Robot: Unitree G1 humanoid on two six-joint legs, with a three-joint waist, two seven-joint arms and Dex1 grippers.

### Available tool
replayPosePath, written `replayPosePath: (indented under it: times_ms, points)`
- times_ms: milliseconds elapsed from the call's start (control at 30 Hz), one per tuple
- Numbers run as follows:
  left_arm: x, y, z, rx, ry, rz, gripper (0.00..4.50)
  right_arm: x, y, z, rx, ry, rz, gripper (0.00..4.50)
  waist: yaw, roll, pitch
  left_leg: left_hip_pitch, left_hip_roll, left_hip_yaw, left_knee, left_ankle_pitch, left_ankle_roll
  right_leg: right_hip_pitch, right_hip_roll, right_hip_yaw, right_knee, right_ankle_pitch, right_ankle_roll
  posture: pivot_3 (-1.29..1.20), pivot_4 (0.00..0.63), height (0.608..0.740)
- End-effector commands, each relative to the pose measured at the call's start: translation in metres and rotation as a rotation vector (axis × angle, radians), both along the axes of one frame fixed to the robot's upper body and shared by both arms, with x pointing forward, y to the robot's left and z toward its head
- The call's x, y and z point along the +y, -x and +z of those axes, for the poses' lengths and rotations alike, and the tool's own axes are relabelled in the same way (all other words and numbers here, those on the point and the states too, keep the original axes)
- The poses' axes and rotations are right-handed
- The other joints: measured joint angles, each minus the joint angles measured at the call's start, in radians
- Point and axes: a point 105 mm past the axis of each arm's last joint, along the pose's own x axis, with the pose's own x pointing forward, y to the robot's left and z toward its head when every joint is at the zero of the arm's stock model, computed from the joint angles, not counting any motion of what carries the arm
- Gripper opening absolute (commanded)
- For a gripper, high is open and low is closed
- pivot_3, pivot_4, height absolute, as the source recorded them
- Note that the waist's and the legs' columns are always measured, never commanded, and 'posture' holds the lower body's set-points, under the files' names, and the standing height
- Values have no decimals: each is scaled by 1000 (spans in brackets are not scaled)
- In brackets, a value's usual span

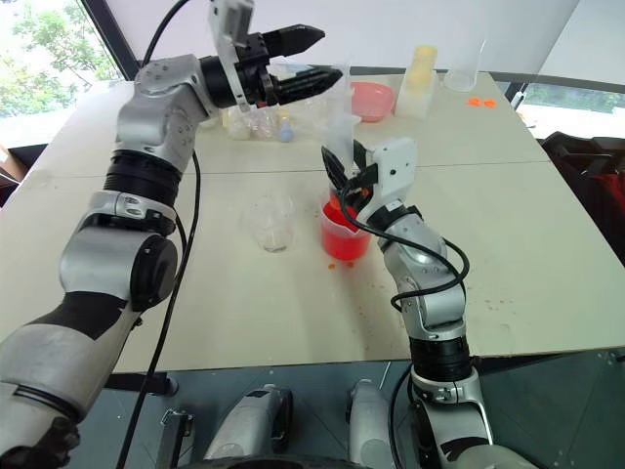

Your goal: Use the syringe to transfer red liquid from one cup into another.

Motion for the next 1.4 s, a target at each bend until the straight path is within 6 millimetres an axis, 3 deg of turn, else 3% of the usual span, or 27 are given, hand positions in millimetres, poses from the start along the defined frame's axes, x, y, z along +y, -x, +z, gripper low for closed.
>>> replayPosePath:
  times_ms: [33,200,300,367,433,500,567,733,900,1233,1400]
  points:
    - [24,13,22,42,96,-35,3846,-5,9,17,-42,-5,-6,1465,-2,0,0,0,0,0,0,0,0,0,0,0,0,0,0,0,150,740]
    - [65,27,1,225,120,-60,3846,-13,19,24,-32,-4,-6,1465,-19,1,0,1,1,-3,-1,0,0,0,0,2,1,0,0,0,150,740]
    - [88,20,-12,310,169,31,3846,-20,20,28,-29,-27,-25,1465,-18,1,0,1,1,-4,0,1,-1,0,1,1,2,0,0,0,150,740]
    - [120,22,-40,341,134,123,3846,-21,18,44,-60,-74,-26,1465,-26,1,0,1,1,-4,0,1,-1,0,1,2,2,0,0,0,150,740]
    - [136,26,-60,342,78,208,3846,-15,19,61,-99,-120,6,1465,-35,2,0,4,1,-1,-2,1,-1,-1,1,6,2,0,-1,0,150,740]
    - [143,24,-79,284,-31,335,3846,2,23,75,-125,-161,87,1465,-33,1,0,5,2,-1,-4,1,-2,-1,3,7,3,0,-1,0,150,740]
    - [149,25,-85,258,-49,404,3846,26,28,83,-117,-212,195,1465,-24,1,0,5,3,-1,-4,1,-2,-2,4,8,3,1,-2,0,150,740]
    - [153,36,-95,212,-104,478,3846,79,31,63,-63,-202,347,1465,-17,1,-1,4,4,-1,-4,1,-2,-2,4,8,2,2,-3,0,150,740]
    - [150,49,-91,192,-118,459,3846,101,26,41,-52,-141,402,1465,-14,1,-1,4,2,-1,-3,1,-2,-2,3,9,1,2,-3,0,150,740]
    - [138,71,-63,161,-122,293,3846,111,13,14,-95,-31,405,1465,-24,1,-1,4,3,-1,-4,1,-3,-3,6,9,1,2,-3,0,150,740]
    - [147,61,-34,84,-50,339,3846,114,8,13,-107,-34,392,1465,-23,1,-1,4,4,-1,-4,1,-3,-3,6,9,1,2,-3,0,150,740]
